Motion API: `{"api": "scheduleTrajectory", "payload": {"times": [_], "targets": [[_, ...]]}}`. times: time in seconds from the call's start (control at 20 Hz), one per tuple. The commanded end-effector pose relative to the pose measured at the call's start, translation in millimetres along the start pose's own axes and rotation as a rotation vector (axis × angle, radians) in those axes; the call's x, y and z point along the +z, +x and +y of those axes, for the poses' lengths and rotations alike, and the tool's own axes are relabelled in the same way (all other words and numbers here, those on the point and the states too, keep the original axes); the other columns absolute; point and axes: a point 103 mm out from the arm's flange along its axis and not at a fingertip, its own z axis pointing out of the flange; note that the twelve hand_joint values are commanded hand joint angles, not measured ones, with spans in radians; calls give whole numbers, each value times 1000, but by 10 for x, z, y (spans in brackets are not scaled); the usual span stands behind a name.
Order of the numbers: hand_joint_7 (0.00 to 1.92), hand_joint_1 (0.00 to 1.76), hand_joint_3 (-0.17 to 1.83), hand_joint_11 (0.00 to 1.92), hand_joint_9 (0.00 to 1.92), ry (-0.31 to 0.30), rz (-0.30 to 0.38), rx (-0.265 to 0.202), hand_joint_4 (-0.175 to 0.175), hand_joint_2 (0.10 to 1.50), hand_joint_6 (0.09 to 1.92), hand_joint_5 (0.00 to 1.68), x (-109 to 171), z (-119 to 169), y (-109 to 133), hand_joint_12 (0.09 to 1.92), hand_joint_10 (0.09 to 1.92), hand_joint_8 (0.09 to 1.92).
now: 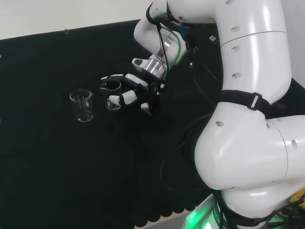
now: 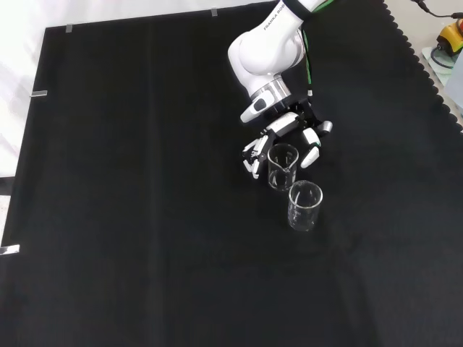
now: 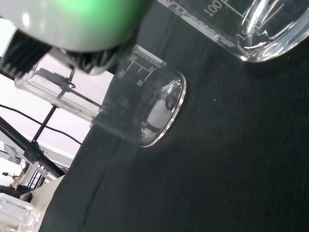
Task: Pick up the beaker on the right.
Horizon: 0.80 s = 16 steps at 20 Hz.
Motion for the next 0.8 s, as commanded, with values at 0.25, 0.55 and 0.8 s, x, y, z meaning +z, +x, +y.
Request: {"api": "scheduleTrajectory", "payload": {"times": [0.25, 0.55, 0.8], "targets": [[462, 963, 1135, 23, 491, -1, -2, -8, -13, 351, 102, 507, 31, 13, 26, 1337, 599, 609], [496, 977, 1122, 42, 518, -14, -23, 0, -10, 361, 276, 541, 26, 39, 37, 1331, 576, 597], [623, 1024, 1087, 120, 613, -39, -58, 10, 4, 389, 902, 578, 20, 57, 46, 1315, 564, 602]]}}
